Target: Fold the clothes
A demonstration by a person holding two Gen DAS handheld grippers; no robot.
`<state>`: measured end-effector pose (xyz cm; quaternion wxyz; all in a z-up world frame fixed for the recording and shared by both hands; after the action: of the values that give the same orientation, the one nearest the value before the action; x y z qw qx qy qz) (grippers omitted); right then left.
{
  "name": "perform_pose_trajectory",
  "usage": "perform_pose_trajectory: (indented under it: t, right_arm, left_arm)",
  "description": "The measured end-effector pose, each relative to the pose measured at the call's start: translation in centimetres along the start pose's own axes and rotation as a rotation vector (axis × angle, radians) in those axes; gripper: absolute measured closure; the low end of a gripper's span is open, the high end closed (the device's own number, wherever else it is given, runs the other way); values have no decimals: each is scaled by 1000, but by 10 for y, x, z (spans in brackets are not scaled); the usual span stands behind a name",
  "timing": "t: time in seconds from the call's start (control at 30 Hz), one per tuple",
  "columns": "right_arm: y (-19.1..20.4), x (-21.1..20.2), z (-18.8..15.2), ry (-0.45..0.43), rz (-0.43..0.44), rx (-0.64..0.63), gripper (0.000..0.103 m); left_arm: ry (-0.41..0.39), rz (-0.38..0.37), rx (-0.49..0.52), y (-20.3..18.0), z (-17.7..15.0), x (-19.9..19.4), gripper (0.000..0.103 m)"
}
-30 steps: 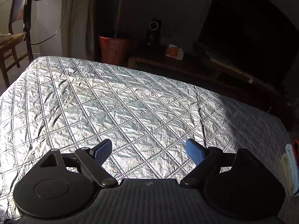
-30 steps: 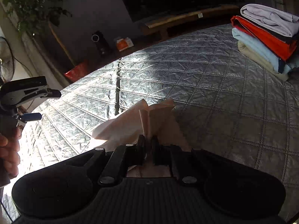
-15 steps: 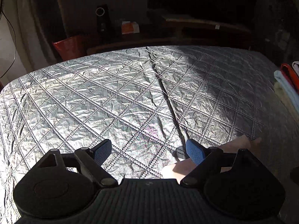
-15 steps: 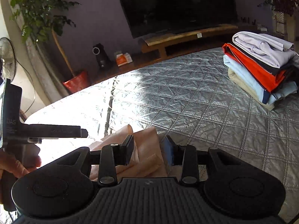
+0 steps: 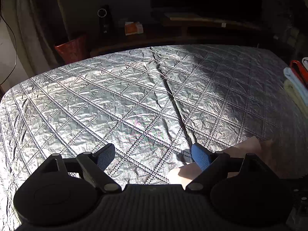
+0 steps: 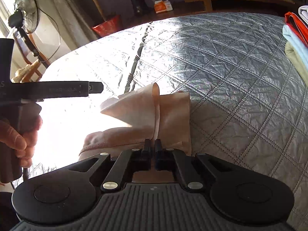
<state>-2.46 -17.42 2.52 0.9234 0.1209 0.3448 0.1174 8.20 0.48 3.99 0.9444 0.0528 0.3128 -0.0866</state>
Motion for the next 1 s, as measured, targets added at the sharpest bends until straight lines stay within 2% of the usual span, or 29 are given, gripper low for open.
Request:
perform_pose_trajectory:
  t: [0.23, 0.4, 0.47, 0.5, 0.53, 0.57, 0.67, 0.73, 0.77, 0.8, 0.83, 0.87, 1.0]
  right_arm:
    - [-1, -28, 3, -47, 9, 69, 103]
    - [-16, -35, 2, -41, -34, 88, 103]
    - [-27, -31, 4, -45, 2, 206, 84]
    - [-31, -29, 6, -58, 43, 278, 81]
    - [-32, -27, 10, -69, 57, 313, 72]
    - [-32, -24, 13, -80, 56, 327, 58]
    - [-24, 0, 16, -5, 70, 232, 40]
    - [-25, 15, 12, 40, 55, 215, 43]
    - [-24, 20, 9, 54, 56, 185, 52]
    - [-21, 22, 7, 57, 43, 128, 65]
    - [-20, 22, 4, 59, 33, 103, 94]
    - [-20, 22, 0, 61, 30, 98, 101]
    - [-24, 21, -14, 83, 45, 105, 103]
  left_arm:
    - [-5, -11, -1, 1, 1, -4, 18]
    - [-5, -24, 1, -1, 0, -5, 18]
    - [-4, -31, 3, -3, 0, -5, 18]
    - [-3, -34, 4, -4, -1, -5, 18]
    - [-3, -38, 5, -5, -1, -5, 18]
    - [-2, -41, 6, -6, -1, -5, 18]
    - [1, -49, 9, -9, -2, -5, 18]
    - [8, -52, 15, -11, -4, -4, 18]
    - [14, -56, 21, -13, -5, -3, 18]
    - [20, -60, 29, -15, -6, -2, 18]
    - [23, -63, 36, -17, -7, -2, 18]
    - [23, -67, 41, -19, -7, -2, 18]
    - [30, -97, 49, -28, -10, -3, 18]
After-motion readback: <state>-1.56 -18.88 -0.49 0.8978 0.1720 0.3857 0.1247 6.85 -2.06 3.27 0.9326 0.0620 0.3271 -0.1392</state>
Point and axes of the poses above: each gripper's, at about its wrist camera, not at the fingertips, and x roughly the way its jaws point, y to its left, z to its top, the point moved 4 cm from there along x, roughly the way its jaws point, and after that the axes turned 14 degrees about -y, right-handed, at the moved point
